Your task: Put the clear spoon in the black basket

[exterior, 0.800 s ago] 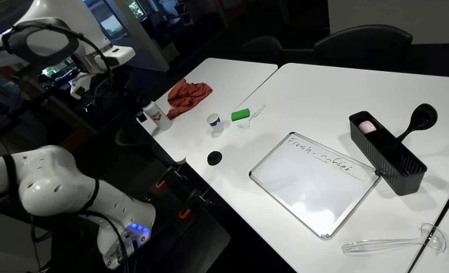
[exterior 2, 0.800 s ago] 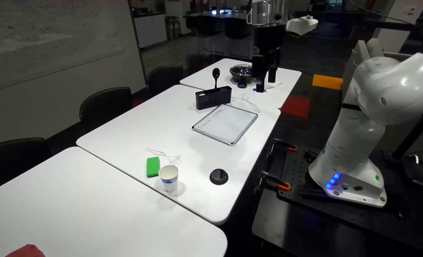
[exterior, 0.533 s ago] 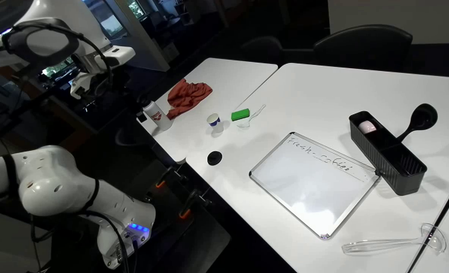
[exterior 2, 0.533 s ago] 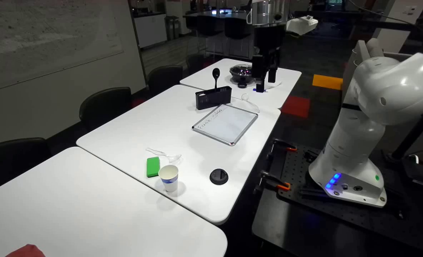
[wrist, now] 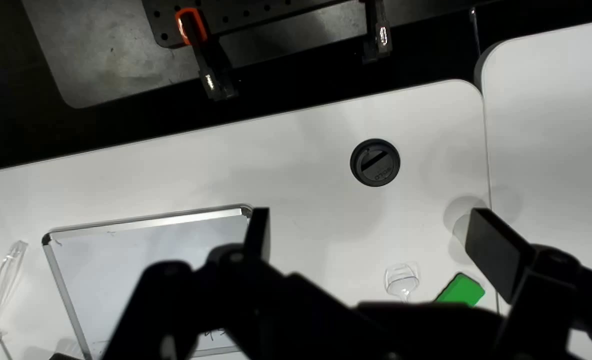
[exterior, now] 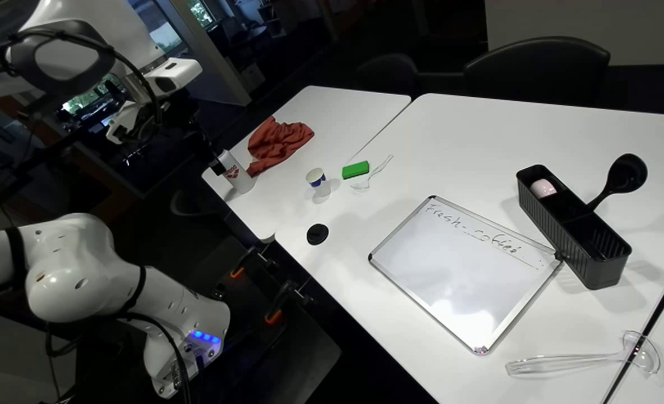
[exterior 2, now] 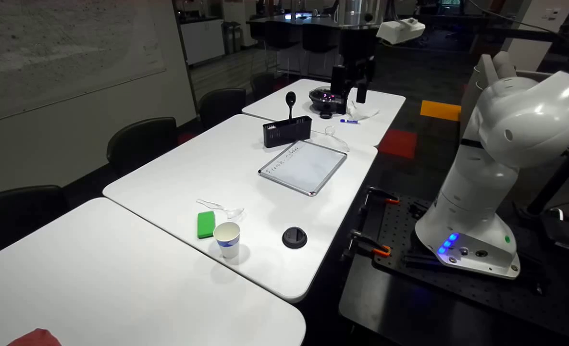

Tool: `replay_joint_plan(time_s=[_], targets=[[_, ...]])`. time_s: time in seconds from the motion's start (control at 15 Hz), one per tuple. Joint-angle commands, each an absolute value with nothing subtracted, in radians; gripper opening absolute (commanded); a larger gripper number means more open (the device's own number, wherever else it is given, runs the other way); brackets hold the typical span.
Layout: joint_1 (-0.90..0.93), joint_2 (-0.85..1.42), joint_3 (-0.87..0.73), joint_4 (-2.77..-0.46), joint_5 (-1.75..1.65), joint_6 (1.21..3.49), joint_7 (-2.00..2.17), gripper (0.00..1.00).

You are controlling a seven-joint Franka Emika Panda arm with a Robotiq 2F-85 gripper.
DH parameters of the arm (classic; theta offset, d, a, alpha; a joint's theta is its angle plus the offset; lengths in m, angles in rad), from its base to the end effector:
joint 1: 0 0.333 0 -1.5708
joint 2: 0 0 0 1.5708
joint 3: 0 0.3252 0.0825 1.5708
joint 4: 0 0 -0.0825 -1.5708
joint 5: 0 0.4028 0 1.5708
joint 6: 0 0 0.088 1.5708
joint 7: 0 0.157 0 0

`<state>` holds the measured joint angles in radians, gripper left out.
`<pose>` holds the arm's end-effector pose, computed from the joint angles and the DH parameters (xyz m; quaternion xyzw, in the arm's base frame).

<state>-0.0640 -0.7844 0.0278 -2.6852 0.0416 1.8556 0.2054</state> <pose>0.3173 -0.0073 0.4081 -0.9911 0.1310 0.0234 0.0082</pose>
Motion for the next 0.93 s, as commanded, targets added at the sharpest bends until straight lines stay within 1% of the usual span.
replay_joint_plan(time_s=[0.0,0.33,0.67,0.87], targets=[[-0.164,-0.691,-0.008,-2.604,0.004,1.929,0.262,1.0],[-0.271,-0.556,-0.102,-2.501,-0.04,2.062,0.266,1.0],[-0.364,-0.386,-0.183,-2.426,-0.103,2.285,0.285,1.0],[-0.414,-0.281,-0.224,-2.391,-0.132,2.377,0.318,1.0]])
